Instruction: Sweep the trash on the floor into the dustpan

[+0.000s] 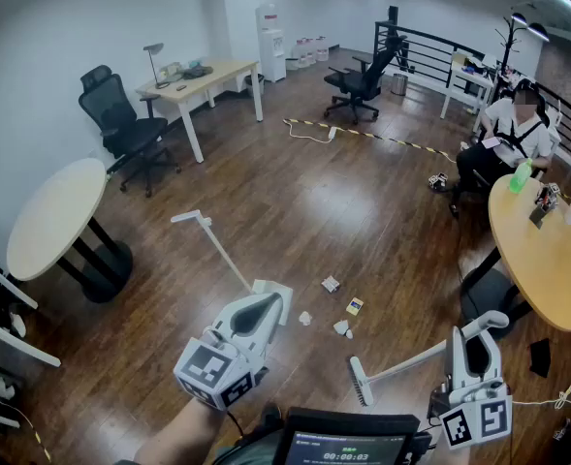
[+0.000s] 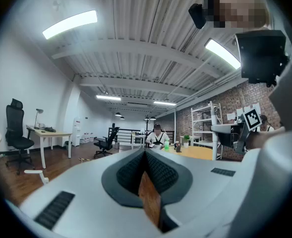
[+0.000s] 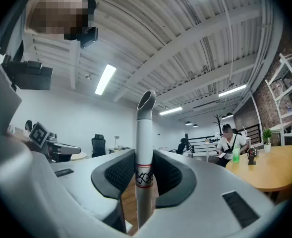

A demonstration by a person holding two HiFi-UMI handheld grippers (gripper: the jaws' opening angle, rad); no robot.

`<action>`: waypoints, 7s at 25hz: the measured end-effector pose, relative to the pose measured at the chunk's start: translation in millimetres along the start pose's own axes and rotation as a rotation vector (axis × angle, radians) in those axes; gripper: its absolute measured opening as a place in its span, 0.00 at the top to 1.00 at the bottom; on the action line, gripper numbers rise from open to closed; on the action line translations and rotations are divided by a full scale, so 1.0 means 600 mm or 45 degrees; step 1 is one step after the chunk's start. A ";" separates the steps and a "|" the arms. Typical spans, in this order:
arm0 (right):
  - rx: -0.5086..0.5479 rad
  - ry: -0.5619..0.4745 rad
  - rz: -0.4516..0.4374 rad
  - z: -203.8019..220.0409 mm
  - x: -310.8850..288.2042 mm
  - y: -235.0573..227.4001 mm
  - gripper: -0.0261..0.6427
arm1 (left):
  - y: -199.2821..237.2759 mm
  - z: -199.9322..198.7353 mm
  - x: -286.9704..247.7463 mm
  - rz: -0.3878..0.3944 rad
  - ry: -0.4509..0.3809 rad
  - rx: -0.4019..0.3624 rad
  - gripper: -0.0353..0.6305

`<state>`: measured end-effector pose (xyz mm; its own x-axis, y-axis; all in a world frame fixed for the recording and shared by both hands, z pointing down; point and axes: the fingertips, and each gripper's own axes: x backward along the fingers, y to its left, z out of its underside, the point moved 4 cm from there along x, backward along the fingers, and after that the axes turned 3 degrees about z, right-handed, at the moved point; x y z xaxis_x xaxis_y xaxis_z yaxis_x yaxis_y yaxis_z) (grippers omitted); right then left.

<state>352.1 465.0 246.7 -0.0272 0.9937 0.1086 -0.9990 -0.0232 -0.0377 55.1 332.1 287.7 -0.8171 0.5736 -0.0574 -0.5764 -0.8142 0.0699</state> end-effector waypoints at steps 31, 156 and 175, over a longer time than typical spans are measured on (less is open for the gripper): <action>0.013 -0.028 0.113 0.060 -0.273 0.308 0.77 | 0.394 0.024 0.128 0.093 -0.009 0.017 0.94; 0.000 0.251 0.522 0.441 -1.059 0.571 0.77 | 1.085 0.170 -0.402 0.429 0.160 0.041 0.94; 0.112 0.095 0.194 0.137 -0.833 0.366 0.77 | 0.798 -0.064 -0.399 0.472 0.101 -0.062 0.94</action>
<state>143.1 -46.0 265.8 -0.1789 0.9833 0.0345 -0.9829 -0.1802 0.0388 -25.2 -198.3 296.7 -0.9660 0.2322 -0.1140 -0.2394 -0.9695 0.0533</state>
